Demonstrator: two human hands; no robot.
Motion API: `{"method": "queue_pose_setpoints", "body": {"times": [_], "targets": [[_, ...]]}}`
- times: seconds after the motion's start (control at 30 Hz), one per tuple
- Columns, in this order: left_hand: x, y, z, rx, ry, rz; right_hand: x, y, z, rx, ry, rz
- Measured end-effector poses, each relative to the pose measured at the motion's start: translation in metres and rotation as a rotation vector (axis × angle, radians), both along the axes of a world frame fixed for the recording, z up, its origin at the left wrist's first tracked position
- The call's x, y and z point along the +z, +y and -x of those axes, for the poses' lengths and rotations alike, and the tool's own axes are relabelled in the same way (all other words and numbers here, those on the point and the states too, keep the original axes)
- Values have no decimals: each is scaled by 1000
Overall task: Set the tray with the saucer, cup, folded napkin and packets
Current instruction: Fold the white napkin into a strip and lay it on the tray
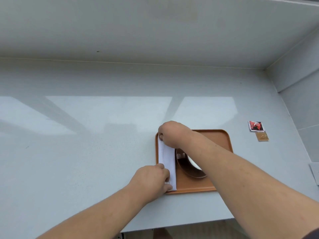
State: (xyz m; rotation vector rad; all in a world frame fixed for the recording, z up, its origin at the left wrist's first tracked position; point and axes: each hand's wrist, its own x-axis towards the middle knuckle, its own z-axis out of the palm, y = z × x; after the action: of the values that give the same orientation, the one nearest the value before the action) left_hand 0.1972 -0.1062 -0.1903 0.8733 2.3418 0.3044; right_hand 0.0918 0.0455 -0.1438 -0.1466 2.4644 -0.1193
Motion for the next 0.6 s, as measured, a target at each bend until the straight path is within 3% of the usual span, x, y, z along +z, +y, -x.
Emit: {"method": "queue_pose_setpoints", "body": {"times": [0.3,0.6], "targets": [[7,25,-9,-9,62,136,-9,1,2,-5,9,-15],[9,21,-11,1,39,128,-11,0,2,-15,18,-4]]}}
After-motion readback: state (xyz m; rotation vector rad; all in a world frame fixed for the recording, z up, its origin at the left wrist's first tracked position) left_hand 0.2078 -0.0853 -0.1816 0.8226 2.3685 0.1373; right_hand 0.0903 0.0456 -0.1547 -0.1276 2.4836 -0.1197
